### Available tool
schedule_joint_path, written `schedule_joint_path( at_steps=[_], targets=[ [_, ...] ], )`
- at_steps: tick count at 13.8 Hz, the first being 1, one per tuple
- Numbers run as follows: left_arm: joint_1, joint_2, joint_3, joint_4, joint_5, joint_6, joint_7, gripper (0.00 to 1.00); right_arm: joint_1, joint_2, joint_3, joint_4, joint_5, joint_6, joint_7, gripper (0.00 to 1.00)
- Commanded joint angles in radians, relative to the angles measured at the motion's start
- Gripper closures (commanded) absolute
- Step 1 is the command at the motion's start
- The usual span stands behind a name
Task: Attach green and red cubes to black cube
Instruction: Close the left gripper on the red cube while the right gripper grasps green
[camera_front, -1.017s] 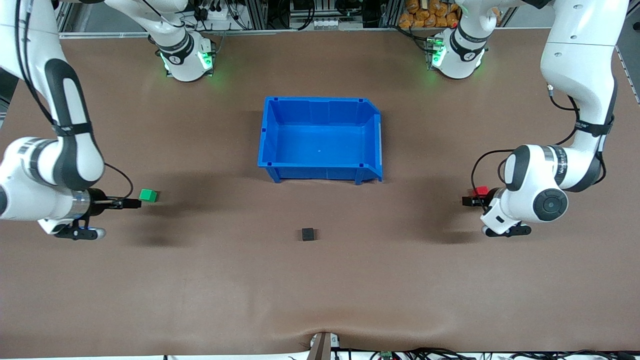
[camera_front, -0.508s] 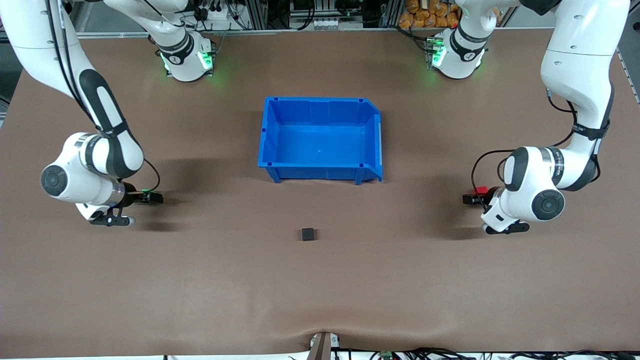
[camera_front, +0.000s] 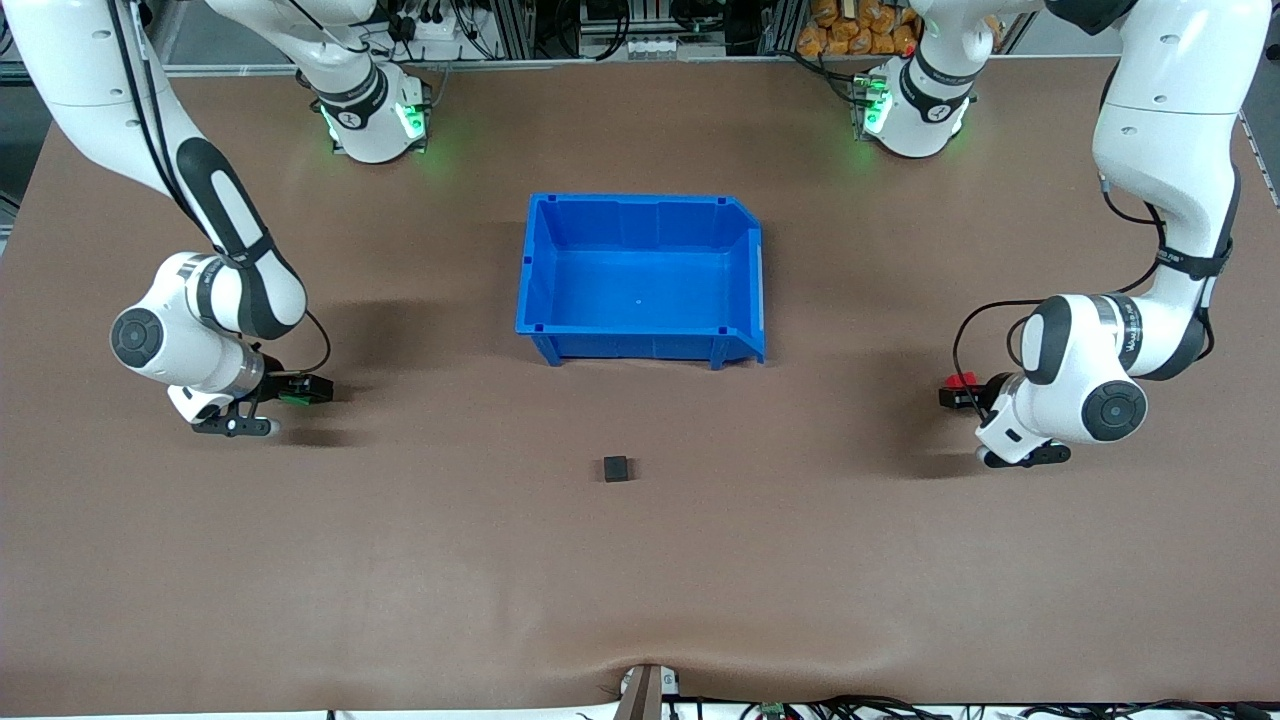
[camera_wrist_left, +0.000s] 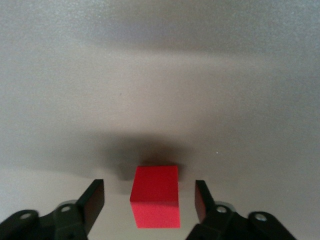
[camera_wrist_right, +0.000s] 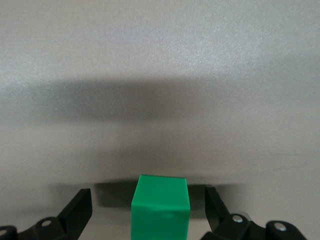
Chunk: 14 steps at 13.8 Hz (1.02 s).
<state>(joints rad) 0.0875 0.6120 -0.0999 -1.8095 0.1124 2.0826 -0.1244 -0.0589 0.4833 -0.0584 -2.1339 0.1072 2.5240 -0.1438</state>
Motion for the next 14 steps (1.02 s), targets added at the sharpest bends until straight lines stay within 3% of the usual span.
schedule_joint_path(
  at_steps=[1,2,3,5,6,12,14],
  targets=[
    [0.006,0.003,-0.006,-0.004,0.003,0.014,0.020,0.24,-0.007,-0.045,0.002,-0.037,-0.011,-0.001,-0.005,0.00],
    [0.014,0.011,-0.006,-0.002,0.004,0.014,0.031,0.29,-0.006,-0.045,0.003,-0.037,-0.011,-0.002,-0.004,0.00],
    [0.015,0.014,-0.007,-0.001,0.003,0.017,0.032,0.33,-0.007,-0.046,0.003,-0.037,-0.011,-0.004,-0.003,0.22],
    [0.012,0.014,-0.006,-0.001,0.003,0.017,0.026,0.36,-0.009,-0.051,0.003,-0.037,-0.011,-0.039,-0.005,0.87],
    [0.014,0.014,-0.007,-0.001,0.003,0.017,0.025,0.39,-0.010,-0.058,0.003,-0.034,-0.011,-0.077,-0.005,1.00],
    [0.014,0.014,-0.007,0.006,-0.033,0.016,0.022,0.73,-0.009,-0.083,0.003,-0.026,-0.011,-0.090,-0.025,1.00],
    [0.012,0.012,-0.006,0.012,-0.072,0.011,0.019,0.94,-0.007,-0.101,0.003,-0.020,-0.012,-0.091,-0.040,1.00]
  ],
)
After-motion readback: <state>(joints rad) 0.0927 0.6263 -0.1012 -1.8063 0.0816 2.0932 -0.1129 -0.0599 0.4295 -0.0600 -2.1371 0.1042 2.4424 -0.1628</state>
